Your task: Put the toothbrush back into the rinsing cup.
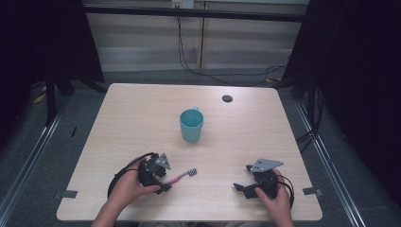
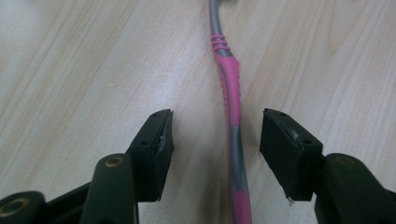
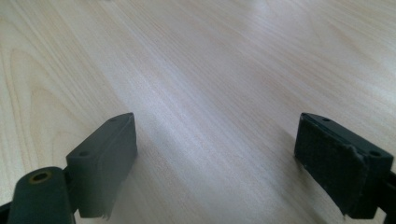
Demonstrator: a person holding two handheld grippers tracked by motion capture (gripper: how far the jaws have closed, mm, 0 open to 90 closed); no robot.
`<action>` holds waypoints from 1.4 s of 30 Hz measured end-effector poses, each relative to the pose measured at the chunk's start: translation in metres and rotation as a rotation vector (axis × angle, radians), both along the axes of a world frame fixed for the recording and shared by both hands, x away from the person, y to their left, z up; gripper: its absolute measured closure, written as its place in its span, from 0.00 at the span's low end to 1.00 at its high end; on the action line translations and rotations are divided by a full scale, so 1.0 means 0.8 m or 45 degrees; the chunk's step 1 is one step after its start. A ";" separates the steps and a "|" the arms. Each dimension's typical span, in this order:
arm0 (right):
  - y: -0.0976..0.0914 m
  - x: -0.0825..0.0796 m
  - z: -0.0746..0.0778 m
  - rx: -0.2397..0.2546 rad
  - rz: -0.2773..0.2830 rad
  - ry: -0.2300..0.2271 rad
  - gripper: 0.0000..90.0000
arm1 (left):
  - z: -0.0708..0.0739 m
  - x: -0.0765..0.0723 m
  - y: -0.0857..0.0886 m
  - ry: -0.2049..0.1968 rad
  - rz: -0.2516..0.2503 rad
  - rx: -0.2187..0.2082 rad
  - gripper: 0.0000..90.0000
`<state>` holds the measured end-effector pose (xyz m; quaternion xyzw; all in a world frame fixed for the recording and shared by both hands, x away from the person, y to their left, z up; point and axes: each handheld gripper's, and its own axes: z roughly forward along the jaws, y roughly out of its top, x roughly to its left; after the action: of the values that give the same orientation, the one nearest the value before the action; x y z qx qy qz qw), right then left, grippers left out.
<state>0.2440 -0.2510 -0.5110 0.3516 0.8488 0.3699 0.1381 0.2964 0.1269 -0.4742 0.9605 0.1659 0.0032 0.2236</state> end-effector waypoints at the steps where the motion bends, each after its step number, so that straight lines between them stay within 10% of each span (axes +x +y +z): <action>1: 0.000 0.000 0.000 0.000 0.000 0.000 0.14 | 0.000 0.000 0.000 0.000 0.000 0.000 0.51; 42: 0.000 0.000 0.000 0.000 0.000 0.001 0.14 | 0.011 0.028 -0.070 0.201 -0.005 0.233 0.80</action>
<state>0.2440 -0.2510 -0.5109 0.3518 0.8488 0.3700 0.1377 0.3191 0.0712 -0.4658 0.9745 0.1800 -0.0577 0.1212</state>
